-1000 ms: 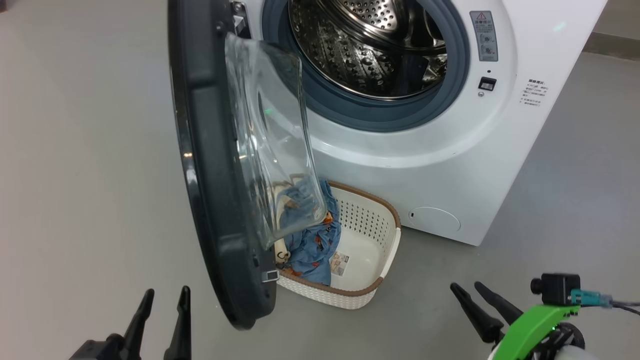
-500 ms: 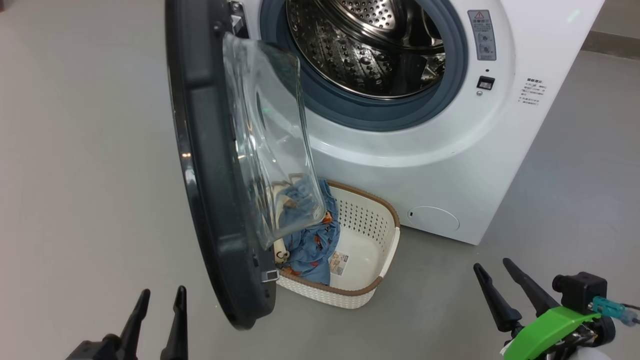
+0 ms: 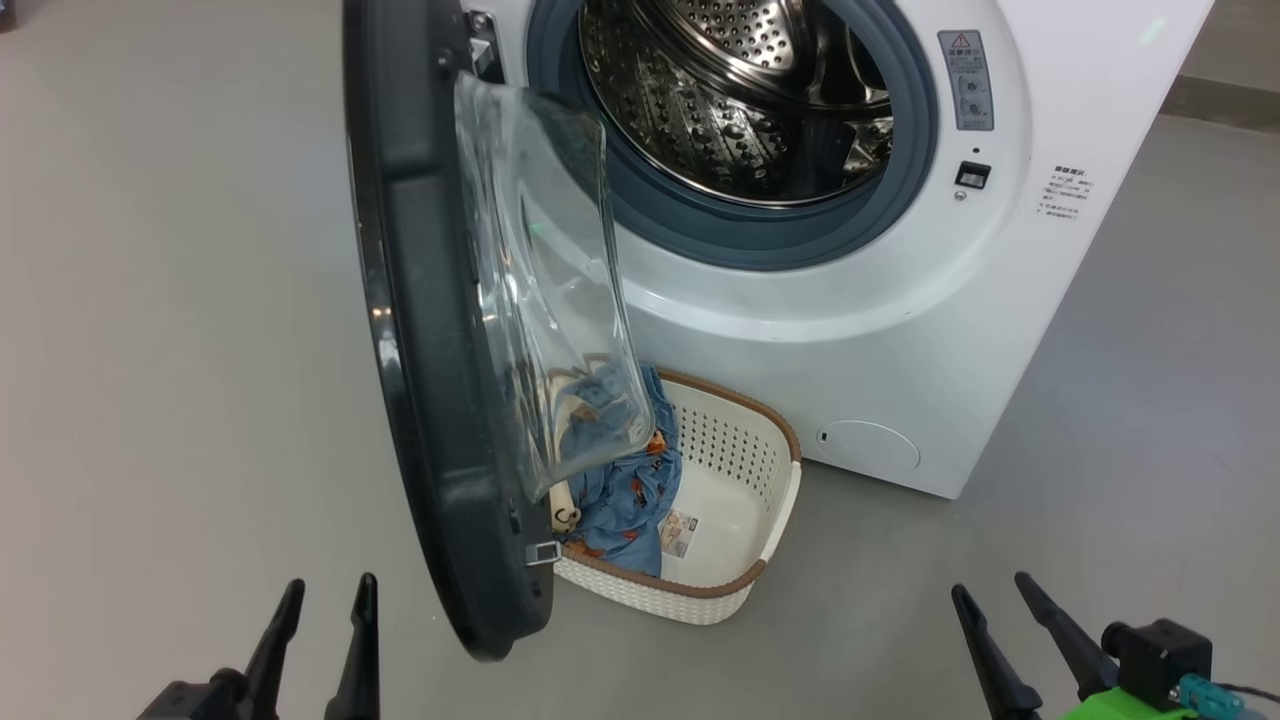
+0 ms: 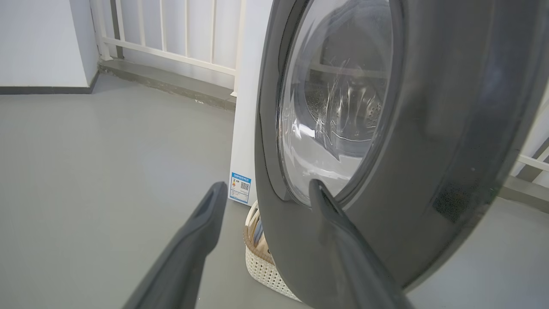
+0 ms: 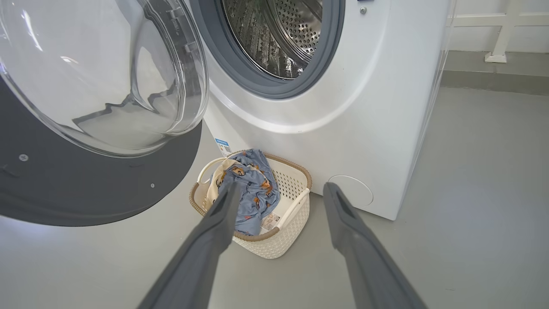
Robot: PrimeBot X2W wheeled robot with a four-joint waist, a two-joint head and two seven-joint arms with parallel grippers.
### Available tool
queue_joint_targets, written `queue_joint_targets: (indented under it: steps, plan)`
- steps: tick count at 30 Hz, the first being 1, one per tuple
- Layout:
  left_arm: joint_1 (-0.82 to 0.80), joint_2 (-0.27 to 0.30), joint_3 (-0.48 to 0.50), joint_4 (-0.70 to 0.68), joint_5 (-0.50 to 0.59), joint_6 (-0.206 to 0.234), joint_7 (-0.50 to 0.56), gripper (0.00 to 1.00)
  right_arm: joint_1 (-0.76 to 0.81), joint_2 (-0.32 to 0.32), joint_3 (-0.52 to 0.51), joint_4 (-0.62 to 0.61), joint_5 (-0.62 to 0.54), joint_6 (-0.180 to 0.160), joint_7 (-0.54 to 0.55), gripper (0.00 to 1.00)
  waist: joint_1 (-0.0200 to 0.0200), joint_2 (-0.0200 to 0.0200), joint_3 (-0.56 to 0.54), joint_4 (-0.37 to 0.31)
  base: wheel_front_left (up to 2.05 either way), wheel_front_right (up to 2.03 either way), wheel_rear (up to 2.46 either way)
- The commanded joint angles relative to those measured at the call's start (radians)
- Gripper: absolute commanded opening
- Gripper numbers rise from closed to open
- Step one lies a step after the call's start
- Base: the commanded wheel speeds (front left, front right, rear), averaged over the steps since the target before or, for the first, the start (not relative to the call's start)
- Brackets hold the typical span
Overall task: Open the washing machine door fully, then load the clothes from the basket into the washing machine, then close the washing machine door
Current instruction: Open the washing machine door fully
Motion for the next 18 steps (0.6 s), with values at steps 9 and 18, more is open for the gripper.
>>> queue_joint_targets:
  steps: [9, 18]
  plan:
    - [-0.039, 0.014, 0.044, -0.044, -0.019, -0.003, -0.012, 0.00, 0.023, 0.008, 0.005, -0.023, -0.023, 0.001, -0.012, 1.00, 0.0000, -0.0001, -0.017, -0.004, 0.00, 0.00, 0.00]
    - [-0.116, -0.010, 0.111, -0.326, -0.066, -0.003, -0.012, 0.00, 0.031, 0.007, -0.006, -0.032, -0.041, 0.001, -0.012, 1.00, 0.0000, -0.0001, -0.028, -0.003, 0.00, 0.00, 0.00]
